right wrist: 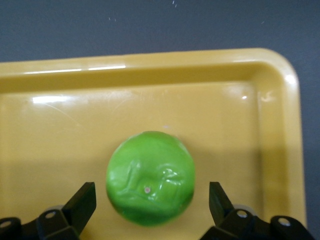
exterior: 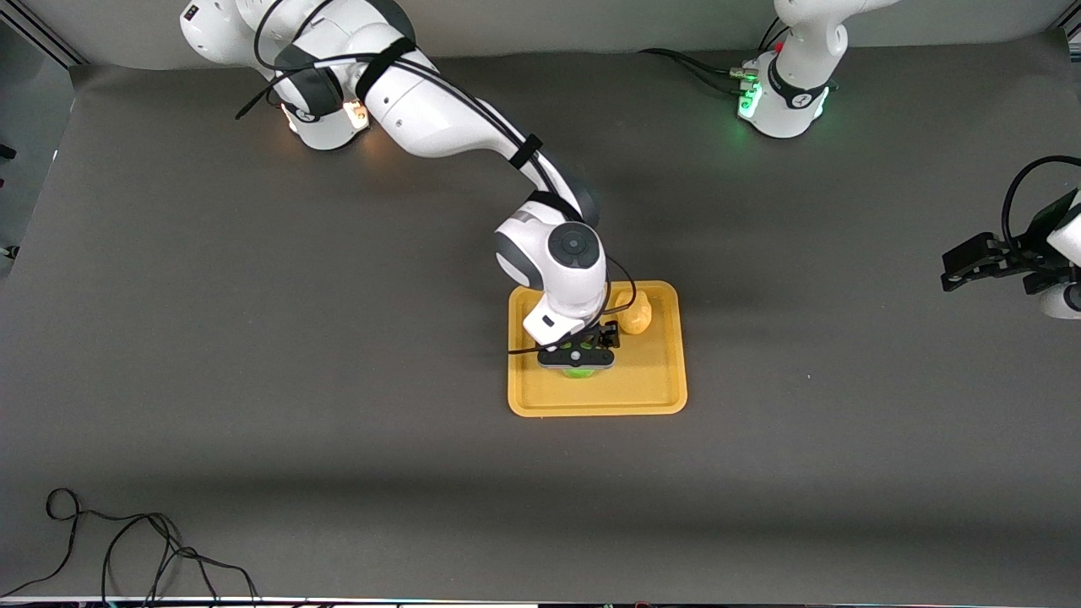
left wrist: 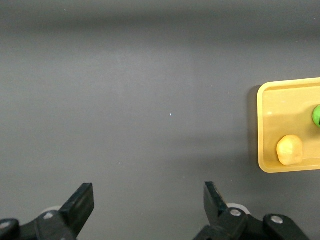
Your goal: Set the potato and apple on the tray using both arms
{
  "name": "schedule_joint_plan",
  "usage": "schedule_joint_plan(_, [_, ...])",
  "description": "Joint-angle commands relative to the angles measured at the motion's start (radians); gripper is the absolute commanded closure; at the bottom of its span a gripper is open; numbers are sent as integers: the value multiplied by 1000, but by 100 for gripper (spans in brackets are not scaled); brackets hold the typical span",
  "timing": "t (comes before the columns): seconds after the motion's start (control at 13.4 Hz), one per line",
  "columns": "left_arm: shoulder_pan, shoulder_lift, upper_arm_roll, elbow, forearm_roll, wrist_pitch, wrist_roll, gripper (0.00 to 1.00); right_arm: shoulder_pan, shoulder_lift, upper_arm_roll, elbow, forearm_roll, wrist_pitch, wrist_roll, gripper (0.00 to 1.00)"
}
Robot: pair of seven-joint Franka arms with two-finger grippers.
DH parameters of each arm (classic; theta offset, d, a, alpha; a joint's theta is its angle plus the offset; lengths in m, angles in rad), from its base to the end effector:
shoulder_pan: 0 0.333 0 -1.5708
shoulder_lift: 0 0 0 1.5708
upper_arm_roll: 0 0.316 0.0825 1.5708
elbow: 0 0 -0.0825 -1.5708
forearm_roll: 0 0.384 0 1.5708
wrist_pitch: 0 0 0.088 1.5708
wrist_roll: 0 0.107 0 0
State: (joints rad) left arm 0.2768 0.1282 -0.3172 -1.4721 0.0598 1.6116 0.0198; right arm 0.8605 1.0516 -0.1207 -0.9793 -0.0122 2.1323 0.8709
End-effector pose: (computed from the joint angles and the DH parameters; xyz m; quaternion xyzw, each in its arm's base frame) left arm 0.5962 -0.0056 0.6045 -0.9995 0.0297 -0.0089 0.0099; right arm 0.5618 0.5622 0.2272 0.9965 -0.0294 0.0776 0.0000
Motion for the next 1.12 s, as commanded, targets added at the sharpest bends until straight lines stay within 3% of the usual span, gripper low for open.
schedule_joint_plan(0.0, [4, -22, 12, -17, 0, -4, 52, 2, -8, -169, -2, -7, -12, -180, 20, 0])
schedule_joint_plan(0.37, [2, -44, 32, -45, -37, 7, 109, 2, -96, -454, -4, -30, -14, -484, -137, 0])
schedule_joint_plan(0.52, [2, -45, 32, -42, -35, -5, 95, 2, -145, -568, -16, -96, -15, -587, -255, 0])
schedule_joint_plan(0.74, [2, -36, 27, -31, -21, 1, 78, 2, -216, -776, -62, -301, -14, -594, -419, 0])
schedule_joint_plan(0.89, [2, -35, 27, -33, -18, 4, 83, 2, -338, -927, -65, -477, -5, -548, -573, 0])
schedule_joint_plan(1.04, [2, -32, 27, -33, -18, 4, 81, 2, -447, -990, -54, -534, -5, -542, -696, 0])
